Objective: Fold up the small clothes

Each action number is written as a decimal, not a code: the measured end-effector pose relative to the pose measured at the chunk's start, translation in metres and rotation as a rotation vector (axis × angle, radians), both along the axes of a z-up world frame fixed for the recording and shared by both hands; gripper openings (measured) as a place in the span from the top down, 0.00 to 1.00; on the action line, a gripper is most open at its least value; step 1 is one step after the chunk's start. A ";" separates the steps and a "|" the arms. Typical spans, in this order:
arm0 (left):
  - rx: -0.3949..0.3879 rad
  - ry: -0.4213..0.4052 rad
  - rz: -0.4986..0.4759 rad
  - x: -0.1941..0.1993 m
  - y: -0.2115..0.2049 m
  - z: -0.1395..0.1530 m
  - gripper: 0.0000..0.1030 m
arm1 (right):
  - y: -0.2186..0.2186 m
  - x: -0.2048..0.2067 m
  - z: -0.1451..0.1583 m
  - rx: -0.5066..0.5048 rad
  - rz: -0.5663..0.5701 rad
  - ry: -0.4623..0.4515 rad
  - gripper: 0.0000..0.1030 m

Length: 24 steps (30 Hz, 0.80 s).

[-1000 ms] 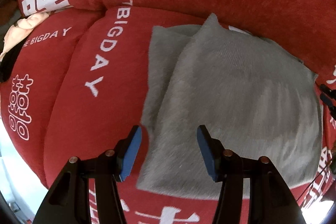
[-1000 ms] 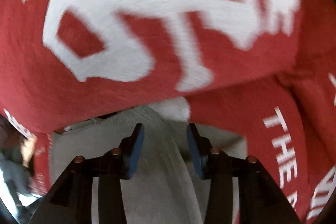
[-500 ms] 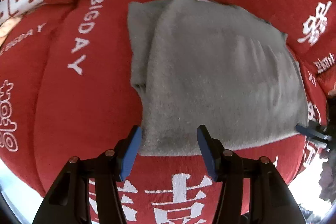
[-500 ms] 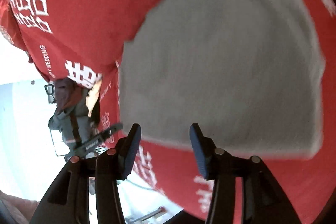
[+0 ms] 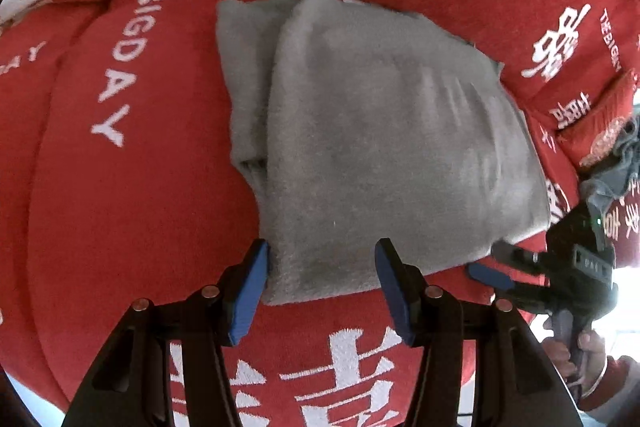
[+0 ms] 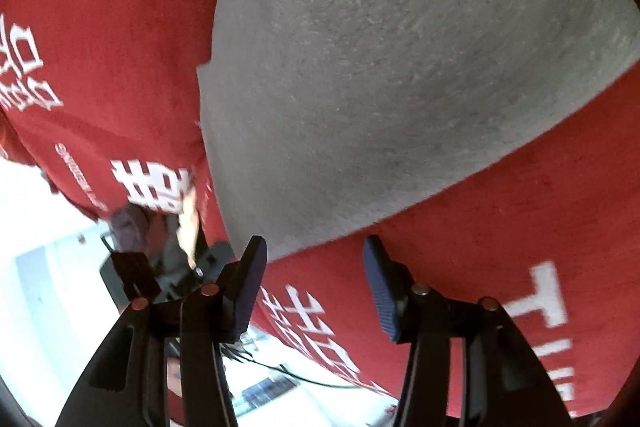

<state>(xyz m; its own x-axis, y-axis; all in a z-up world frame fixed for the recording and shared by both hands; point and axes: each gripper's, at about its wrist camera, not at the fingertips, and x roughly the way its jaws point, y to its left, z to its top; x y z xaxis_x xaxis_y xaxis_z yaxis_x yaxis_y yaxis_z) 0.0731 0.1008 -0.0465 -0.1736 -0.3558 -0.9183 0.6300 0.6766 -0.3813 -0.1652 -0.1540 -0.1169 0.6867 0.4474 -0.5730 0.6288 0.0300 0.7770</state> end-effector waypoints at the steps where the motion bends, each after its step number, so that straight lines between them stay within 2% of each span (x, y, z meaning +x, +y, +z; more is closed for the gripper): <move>1: 0.003 0.007 -0.007 0.001 0.000 -0.003 0.59 | 0.000 0.002 0.000 0.007 -0.019 0.000 0.47; 3: 0.016 0.020 -0.017 0.002 -0.001 -0.009 0.65 | -0.002 -0.001 0.000 0.031 -0.069 -0.004 0.47; 5: 0.001 0.042 -0.015 0.005 0.003 -0.010 0.88 | -0.003 0.003 -0.001 0.049 -0.106 0.001 0.47; 6: 0.004 0.045 -0.018 0.007 0.005 -0.011 0.94 | -0.003 0.007 -0.002 0.052 -0.116 0.001 0.48; 7: -0.001 0.043 -0.018 0.008 0.007 -0.009 0.94 | -0.004 0.009 -0.001 0.045 -0.115 0.011 0.60; 8: -0.008 0.038 -0.019 0.008 0.011 -0.006 0.94 | -0.004 0.012 0.000 0.030 -0.107 0.029 0.85; 9: -0.010 0.033 -0.023 0.008 0.014 -0.003 0.94 | -0.006 0.010 0.001 0.013 -0.094 0.048 0.92; 13: -0.055 0.012 -0.057 0.000 0.024 0.016 0.94 | -0.008 0.011 0.023 -0.065 -0.029 0.032 0.92; 15: -0.039 0.004 -0.078 -0.004 0.028 0.012 0.94 | -0.007 0.007 0.030 -0.093 0.011 0.035 0.92; 19: 0.003 0.004 -0.058 -0.007 0.032 -0.012 0.94 | -0.002 -0.001 0.009 -0.099 0.058 0.140 0.95; 22: -0.010 -0.017 -0.041 -0.009 0.036 -0.009 0.93 | -0.001 -0.006 0.002 -0.094 0.050 0.134 0.96; 24: 0.005 -0.029 -0.034 -0.011 0.039 -0.005 0.93 | 0.000 -0.003 0.006 -0.119 0.087 0.139 0.96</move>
<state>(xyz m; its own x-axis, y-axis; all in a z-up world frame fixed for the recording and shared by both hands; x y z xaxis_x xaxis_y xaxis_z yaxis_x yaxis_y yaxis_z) 0.0624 0.1403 -0.0518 -0.1587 -0.3459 -0.9248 0.6632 0.6566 -0.3594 -0.1682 -0.1538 -0.1106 0.5587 0.4254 -0.7120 0.7210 0.1751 0.6704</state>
